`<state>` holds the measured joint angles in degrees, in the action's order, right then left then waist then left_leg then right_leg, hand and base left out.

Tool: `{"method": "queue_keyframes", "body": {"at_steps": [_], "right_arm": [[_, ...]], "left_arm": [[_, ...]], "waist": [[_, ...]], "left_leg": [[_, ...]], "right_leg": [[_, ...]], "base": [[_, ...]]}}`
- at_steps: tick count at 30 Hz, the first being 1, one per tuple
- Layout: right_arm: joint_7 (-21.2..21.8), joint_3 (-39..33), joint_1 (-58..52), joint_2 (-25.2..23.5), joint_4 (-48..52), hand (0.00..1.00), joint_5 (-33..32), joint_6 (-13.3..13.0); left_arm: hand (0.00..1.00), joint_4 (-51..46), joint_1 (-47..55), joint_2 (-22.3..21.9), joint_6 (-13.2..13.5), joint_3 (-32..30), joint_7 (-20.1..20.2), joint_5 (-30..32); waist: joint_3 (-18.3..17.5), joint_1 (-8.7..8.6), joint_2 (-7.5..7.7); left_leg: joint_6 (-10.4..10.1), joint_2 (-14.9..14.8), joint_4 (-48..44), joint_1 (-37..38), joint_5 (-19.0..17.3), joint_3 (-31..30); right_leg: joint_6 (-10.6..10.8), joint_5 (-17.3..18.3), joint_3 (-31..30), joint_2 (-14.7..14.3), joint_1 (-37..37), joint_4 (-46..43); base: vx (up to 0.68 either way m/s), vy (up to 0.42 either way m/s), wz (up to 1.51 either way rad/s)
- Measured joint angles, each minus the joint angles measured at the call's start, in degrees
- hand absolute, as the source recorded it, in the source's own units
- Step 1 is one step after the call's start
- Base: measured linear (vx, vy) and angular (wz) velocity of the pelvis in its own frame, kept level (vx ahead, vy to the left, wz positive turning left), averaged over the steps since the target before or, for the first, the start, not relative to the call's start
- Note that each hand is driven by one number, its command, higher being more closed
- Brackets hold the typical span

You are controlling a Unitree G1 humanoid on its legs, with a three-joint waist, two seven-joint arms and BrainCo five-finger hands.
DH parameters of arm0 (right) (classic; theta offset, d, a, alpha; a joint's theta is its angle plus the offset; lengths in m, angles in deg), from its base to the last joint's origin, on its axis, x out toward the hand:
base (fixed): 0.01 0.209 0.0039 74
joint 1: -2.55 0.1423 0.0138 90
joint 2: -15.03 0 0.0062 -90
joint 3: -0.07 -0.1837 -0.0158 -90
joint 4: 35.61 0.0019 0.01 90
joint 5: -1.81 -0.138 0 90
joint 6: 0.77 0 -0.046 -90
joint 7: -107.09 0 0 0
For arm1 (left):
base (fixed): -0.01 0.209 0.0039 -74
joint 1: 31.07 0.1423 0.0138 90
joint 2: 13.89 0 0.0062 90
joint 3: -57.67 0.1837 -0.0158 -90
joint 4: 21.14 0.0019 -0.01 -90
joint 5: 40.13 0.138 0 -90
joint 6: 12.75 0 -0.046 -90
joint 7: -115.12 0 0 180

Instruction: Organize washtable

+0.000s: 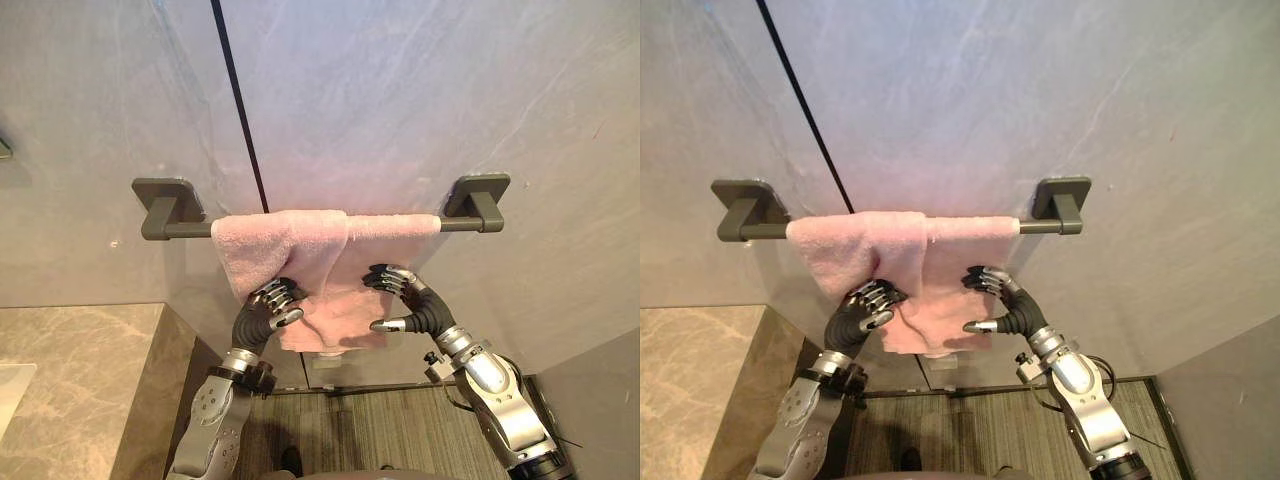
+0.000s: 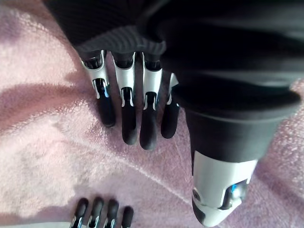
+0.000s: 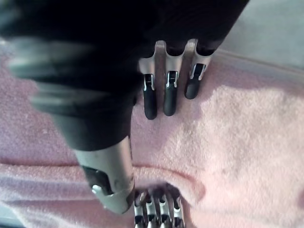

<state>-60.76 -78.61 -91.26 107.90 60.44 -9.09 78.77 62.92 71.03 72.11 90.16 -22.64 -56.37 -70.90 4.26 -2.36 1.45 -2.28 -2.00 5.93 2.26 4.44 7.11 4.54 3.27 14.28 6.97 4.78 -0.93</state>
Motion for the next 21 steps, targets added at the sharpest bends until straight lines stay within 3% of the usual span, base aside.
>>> {"method": "queue_keyframes", "body": {"at_steps": [11,21], "right_arm": [[-5.81,-10.01,-0.68,-5.52,-1.83,0.0,3.72,-0.26],[-7.52,-19.23,-3.74,-9.6,-2.59,0.0,4.39,-0.3]], "left_arm": [[0.0,2.16,0.56,-2.7,0.15,-7.44,-1.74,0.57],[0.0,2.18,4.34,-3.79,0.28,-13.21,-2.53,2.5]], "waist": [[-0.2,-0.1,0.3],[-0.9,-0.1,1.31]], "left_leg": [[0.02,-0.01,0.01,-0.38,0.41,-0.75],[0.01,0.09,0.0,-0.98,0.42,-1.14]], "right_leg": [[-0.04,-0.03,0.82,-0.01,0.01,0.04],[0.06,-0.32,1.37,-0.01,0.04,0.85]], "base": [[-0.01,0.0,0.03],[0.0,-0.002,0.02]]}}
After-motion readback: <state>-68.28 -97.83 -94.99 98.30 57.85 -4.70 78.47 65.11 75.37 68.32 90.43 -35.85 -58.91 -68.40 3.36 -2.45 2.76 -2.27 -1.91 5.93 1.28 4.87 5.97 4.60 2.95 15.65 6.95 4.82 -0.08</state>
